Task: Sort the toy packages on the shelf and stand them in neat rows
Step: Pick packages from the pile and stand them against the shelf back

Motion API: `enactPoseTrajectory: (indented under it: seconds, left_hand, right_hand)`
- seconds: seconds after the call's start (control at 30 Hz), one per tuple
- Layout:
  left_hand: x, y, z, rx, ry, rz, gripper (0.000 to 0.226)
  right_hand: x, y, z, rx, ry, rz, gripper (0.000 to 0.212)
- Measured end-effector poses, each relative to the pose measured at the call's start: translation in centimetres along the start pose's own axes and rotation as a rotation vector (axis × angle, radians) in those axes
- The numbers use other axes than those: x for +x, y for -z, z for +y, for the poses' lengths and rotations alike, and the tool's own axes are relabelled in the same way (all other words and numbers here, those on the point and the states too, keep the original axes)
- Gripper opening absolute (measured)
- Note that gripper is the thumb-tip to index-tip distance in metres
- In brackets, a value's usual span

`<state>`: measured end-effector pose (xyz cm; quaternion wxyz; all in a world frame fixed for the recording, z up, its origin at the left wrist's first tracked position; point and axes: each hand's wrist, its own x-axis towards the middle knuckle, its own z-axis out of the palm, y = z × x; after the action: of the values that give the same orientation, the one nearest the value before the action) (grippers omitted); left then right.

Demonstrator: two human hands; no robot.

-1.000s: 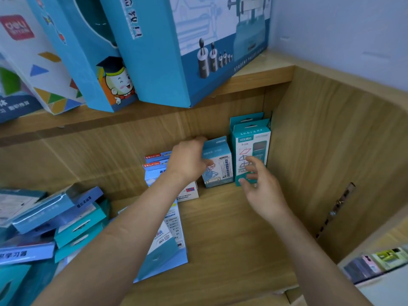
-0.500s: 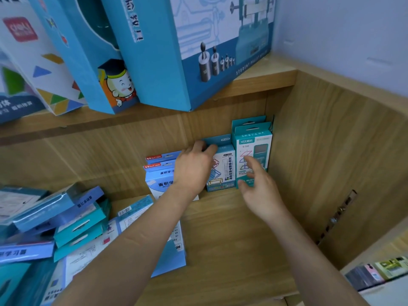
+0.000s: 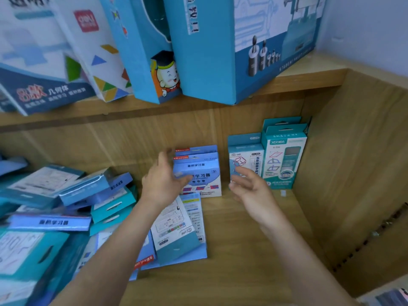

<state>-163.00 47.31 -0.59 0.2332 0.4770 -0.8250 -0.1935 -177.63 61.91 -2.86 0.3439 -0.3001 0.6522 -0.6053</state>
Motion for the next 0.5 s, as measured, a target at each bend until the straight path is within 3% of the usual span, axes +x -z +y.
enactPoseTrajectory:
  seconds: [0.07,0.23,0.5]
  left_hand:
    - [0.3,-0.6,-0.4,-0.069,0.032,-0.087,0.072]
    - [0.5,-2.0,0.3,-0.135,0.039,-0.02,0.062]
    - [0.4,-2.4,0.9,-0.078,-0.026,-0.03,0.068]
  right_hand:
    - [0.1,-0.7,0.2,0.027,-0.029,-0.022,0.046]
    - [0.1,-1.7,0.2,0.051,-0.042,-0.1,0.045]
    - [0.4,-1.4,0.5,0.113,-0.023,-0.098,0.039]
